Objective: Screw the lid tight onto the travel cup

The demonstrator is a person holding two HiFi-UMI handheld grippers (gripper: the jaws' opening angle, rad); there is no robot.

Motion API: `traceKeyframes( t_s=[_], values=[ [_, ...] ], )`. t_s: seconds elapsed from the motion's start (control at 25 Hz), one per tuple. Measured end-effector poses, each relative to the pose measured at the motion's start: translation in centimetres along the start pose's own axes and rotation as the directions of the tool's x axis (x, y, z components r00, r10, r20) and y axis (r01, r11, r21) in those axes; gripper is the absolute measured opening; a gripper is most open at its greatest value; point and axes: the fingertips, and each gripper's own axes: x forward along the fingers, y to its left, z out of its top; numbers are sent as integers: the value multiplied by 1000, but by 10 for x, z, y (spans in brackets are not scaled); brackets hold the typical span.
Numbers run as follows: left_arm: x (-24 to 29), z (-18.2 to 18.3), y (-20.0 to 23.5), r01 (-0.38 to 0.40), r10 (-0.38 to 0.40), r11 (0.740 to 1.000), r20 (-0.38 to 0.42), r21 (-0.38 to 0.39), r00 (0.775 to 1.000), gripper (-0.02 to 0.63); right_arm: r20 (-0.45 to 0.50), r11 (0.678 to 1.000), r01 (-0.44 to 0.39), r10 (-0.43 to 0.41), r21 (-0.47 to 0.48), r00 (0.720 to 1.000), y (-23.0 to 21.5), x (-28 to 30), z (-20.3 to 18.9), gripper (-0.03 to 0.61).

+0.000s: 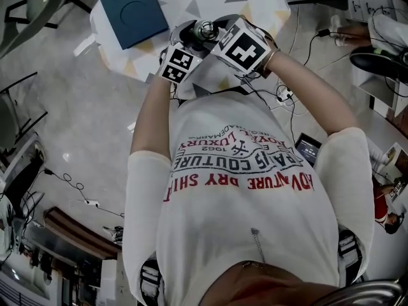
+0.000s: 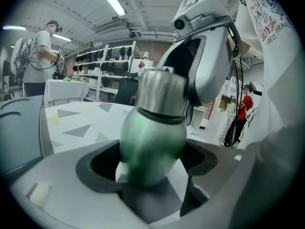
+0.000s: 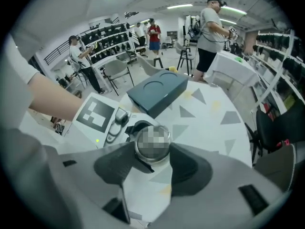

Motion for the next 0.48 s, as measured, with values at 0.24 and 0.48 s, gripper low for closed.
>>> traceKeyframes(
  t_s=[0.24, 0.48],
  values=[
    [0, 0, -1, 9, -9, 1000, -6, 2, 1000, 387, -9, 972, -88, 89, -218, 996, 0, -5, -3, 293],
    [0, 0, -3, 13, -13, 1000, -14, -1, 1000, 387, -169, 840, -244, 183, -485, 968, -6, -20, -1, 293]
  ],
)
